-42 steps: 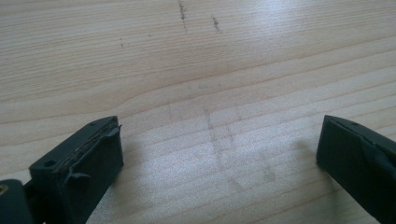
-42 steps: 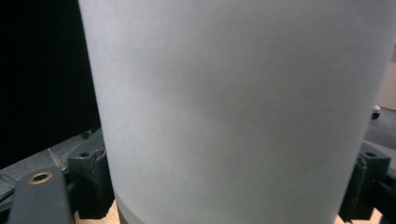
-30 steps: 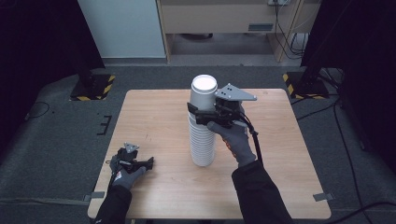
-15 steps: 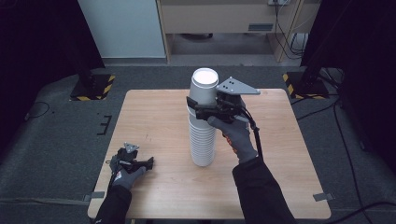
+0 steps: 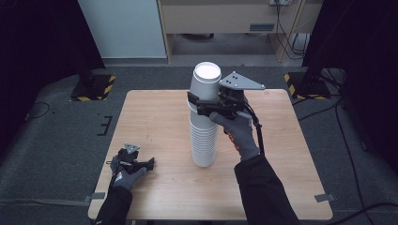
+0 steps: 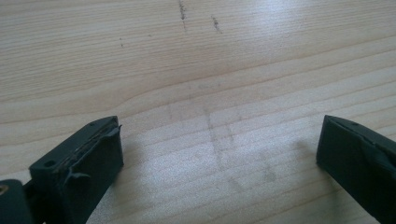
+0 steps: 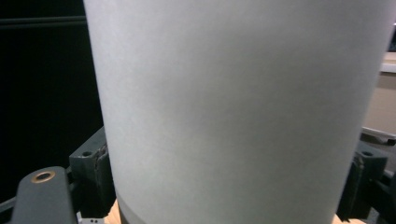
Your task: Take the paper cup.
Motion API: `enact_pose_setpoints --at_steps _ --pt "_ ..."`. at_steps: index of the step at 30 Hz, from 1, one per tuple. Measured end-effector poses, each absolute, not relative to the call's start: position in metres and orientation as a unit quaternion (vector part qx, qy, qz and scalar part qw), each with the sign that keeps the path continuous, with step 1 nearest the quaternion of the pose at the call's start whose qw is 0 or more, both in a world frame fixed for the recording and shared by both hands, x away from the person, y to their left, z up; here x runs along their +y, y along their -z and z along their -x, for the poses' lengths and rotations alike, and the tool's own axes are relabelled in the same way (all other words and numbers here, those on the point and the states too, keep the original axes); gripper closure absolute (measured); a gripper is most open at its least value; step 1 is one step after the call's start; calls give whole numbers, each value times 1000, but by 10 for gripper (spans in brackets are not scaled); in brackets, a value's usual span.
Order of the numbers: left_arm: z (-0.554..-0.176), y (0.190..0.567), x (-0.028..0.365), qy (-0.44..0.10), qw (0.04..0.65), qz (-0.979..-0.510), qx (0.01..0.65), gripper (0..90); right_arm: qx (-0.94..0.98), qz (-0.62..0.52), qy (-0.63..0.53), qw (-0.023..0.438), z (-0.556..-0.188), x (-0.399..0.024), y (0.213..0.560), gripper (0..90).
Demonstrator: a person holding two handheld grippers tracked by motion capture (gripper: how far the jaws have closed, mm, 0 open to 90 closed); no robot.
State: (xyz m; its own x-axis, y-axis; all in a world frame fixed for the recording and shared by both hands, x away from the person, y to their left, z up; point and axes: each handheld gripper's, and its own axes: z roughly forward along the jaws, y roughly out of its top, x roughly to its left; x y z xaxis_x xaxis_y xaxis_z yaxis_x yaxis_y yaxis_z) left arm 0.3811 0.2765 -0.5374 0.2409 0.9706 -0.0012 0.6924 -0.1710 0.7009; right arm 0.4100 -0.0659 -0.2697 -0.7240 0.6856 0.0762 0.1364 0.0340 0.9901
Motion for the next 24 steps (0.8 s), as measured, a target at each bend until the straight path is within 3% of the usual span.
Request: enact_pose_setpoints --at_steps 24 --pt "-381 537 276 -233 299 -729 570 0 651 -305 -658 222 -408 -81 247 154"
